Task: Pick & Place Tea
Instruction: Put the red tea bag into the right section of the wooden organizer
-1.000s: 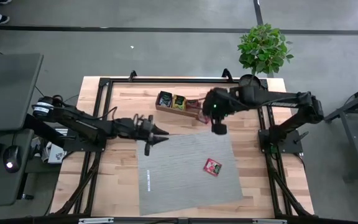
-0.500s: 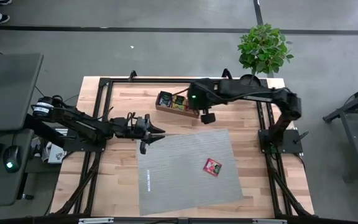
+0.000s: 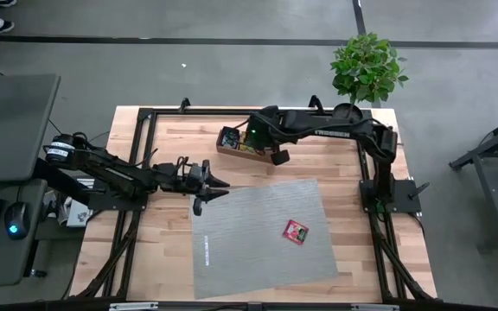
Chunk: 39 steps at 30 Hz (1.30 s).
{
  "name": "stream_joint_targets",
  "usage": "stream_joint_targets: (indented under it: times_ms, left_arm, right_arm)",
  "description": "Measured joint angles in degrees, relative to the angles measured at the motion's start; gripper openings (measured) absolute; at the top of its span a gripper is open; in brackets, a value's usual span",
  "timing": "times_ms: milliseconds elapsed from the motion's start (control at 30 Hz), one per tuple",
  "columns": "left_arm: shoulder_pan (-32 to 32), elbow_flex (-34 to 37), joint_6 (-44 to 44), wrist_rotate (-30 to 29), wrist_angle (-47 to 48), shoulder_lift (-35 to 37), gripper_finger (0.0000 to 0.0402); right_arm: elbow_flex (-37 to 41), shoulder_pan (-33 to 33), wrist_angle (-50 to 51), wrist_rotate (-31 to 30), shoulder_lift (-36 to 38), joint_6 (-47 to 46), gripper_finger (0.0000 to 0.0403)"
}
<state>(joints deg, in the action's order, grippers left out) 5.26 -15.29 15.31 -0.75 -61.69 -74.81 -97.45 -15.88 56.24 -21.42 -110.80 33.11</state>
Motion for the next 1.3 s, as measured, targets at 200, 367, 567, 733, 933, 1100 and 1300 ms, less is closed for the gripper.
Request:
stream_joint_targets:
  times_ms: [200, 367, 567, 733, 933, 1100, 1300]
  left_arm:
    - [0.0, 0.0, 0.0, 0.5, 0.0, 0.0, 0.0108]
    - [0.0, 0.0, 0.0, 0.6, 0.1, 0.0, 0.0108]
    - [0.0, 0.0, 0.0, 1.8, 0.1, 0.0, 0.0108]
    - [0.0, 0.0, 0.0, 1.8, 0.1, 0.0, 0.0108]
    - [0.0, 0.0, 0.2, 1.7, 0.1, 0.0, 0.0108]
    - [0.0, 0.0, 0.2, 1.7, 0.1, 0.0, 0.0108]
    - [0.0, 0.0, 1.1, 1.7, 0.1, 0.0, 0.0108]
  right_arm:
    - [1.4, -0.6, -0.9, 1.0, 0.0, 0.4, 0.0]
    - [3.9, -0.6, -1.8, 2.6, 0.0, 1.5, 0.0]
    - [5.5, -0.6, -3.7, 2.5, 0.0, 1.5, 0.0]
    - [5.5, -0.7, -5.4, 3.0, 0.0, 1.5, 0.0]
    - [5.5, -1.9, -5.5, 3.8, -0.1, 1.5, 0.0]
    - [5.5, -3.0, -5.7, 4.3, -0.2, 1.4, 0.0]
    - [5.5, -4.0, -5.2, 7.6, -0.2, 0.3, 0.0]
